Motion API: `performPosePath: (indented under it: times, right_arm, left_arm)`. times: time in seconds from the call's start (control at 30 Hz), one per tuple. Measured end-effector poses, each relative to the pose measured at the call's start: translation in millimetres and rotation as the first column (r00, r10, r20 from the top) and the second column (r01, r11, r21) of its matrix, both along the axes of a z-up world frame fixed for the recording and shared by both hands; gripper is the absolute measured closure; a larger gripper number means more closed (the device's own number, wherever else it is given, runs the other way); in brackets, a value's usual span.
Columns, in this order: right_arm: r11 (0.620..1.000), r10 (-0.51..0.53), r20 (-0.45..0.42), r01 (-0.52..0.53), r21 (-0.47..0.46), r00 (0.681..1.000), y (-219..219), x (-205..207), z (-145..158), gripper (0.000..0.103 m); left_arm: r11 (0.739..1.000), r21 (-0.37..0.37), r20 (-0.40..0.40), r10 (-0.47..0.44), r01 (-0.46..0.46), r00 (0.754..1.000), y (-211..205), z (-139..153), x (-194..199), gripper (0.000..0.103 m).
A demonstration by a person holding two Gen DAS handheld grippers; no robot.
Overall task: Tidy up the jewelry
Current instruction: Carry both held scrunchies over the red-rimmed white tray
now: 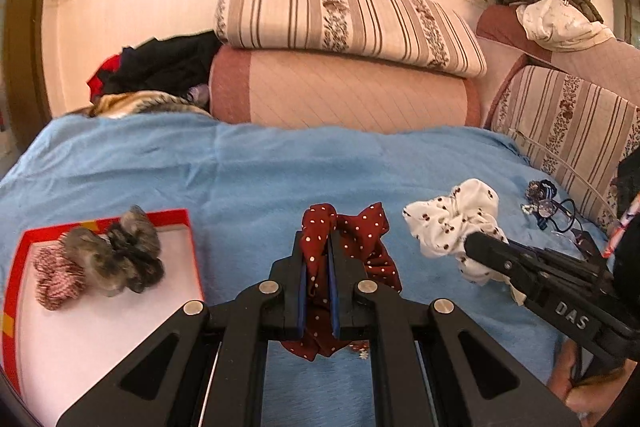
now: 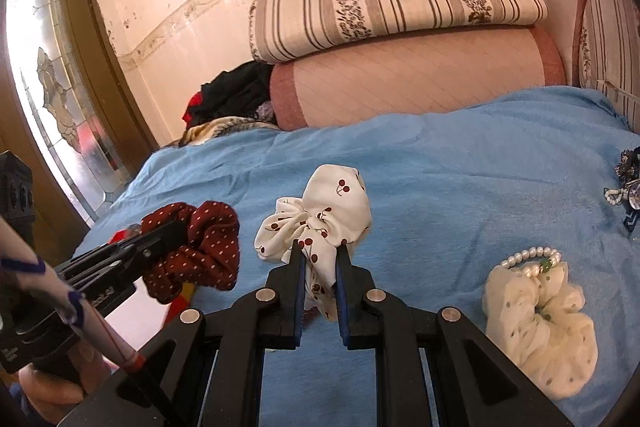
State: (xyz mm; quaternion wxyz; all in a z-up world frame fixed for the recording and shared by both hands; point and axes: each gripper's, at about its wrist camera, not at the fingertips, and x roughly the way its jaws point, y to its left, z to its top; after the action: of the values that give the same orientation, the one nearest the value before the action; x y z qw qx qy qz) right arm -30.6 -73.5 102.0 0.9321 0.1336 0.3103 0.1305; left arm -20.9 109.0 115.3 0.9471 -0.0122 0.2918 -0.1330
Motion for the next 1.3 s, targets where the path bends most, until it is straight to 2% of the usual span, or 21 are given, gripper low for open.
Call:
performPosePath:
  times: [0.5, 0.77, 0.93, 1.03, 1.13, 1.3]
  right_arm:
    - [0.999, 0.036, 0.005, -0.036, 0.026, 0.999, 41.4, -35.2, 19.0, 0.089]
    - [0.995, 0.098, 0.015, -0.098, 0.010, 0.995, 80.8, -39.2, 30.4, 0.089]
    - [0.985, 0.171, -0.005, -0.171, 0.013, 0.985, 117.3, -32.9, 29.8, 0.089]
    - [0.977, 0.214, -0.018, -0.214, 0.021, 0.977, 139.9, -29.6, 26.8, 0.089]
    - [0.966, 0.257, -0.025, -0.256, 0.021, 0.966, 165.3, -26.6, 24.4, 0.089]
    - [0.952, 0.305, -0.042, -0.303, 0.047, 0.951, 195.5, -15.0, 19.6, 0.089]
  left_arm:
    - [0.998, -0.002, 0.050, 0.065, -0.065, 0.997, 44.2, 11.4, -22.6, 0.095]
    - [0.993, -0.025, 0.030, 0.112, -0.111, 0.993, 77.9, 11.6, -26.0, 0.094]
    - [0.987, -0.041, 0.021, 0.154, -0.153, 0.988, 104.8, 12.1, -30.7, 0.094]
    - [0.980, -0.030, 0.015, 0.197, -0.196, 0.980, 124.5, 12.6, -30.5, 0.094]
    - [0.972, -0.053, -0.025, 0.230, -0.231, 0.973, 152.3, 9.9, -28.1, 0.094]
    - [0.944, -0.076, -0.083, 0.316, -0.322, 0.945, 195.6, 2.4, -26.3, 0.094]
